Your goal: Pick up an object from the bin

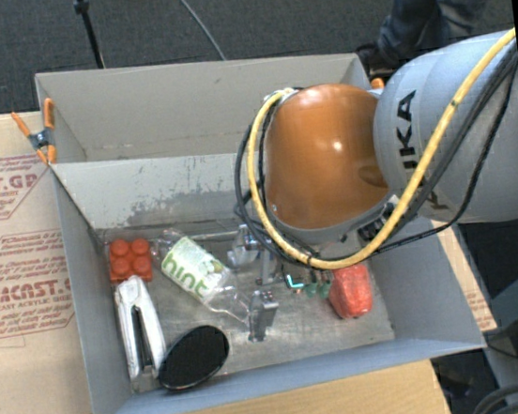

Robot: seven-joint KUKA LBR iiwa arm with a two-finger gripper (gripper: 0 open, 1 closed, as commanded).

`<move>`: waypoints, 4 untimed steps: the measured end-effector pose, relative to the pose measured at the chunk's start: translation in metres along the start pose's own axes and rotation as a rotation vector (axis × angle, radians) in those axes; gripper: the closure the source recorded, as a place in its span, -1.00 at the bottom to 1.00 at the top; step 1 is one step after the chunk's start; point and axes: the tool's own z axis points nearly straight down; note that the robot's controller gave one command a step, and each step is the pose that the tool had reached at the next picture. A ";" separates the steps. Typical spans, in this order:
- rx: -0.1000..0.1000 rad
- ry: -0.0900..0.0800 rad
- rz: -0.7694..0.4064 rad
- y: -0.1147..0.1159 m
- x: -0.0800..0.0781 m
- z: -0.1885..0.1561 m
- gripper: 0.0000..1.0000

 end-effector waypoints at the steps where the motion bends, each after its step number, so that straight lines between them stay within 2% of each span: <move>1: -0.001 -0.007 0.001 -0.001 -0.002 -0.003 -1.00; 2: -0.001 -0.014 -0.067 0.023 -0.007 0.040 -1.00; 3: 0.001 -0.008 -0.292 0.042 -0.020 0.076 -1.00; 4: 0.001 -0.005 -0.461 0.043 -0.011 0.067 -1.00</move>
Offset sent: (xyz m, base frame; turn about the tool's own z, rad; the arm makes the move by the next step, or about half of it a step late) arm 0.0105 0.0545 -0.0994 -0.1569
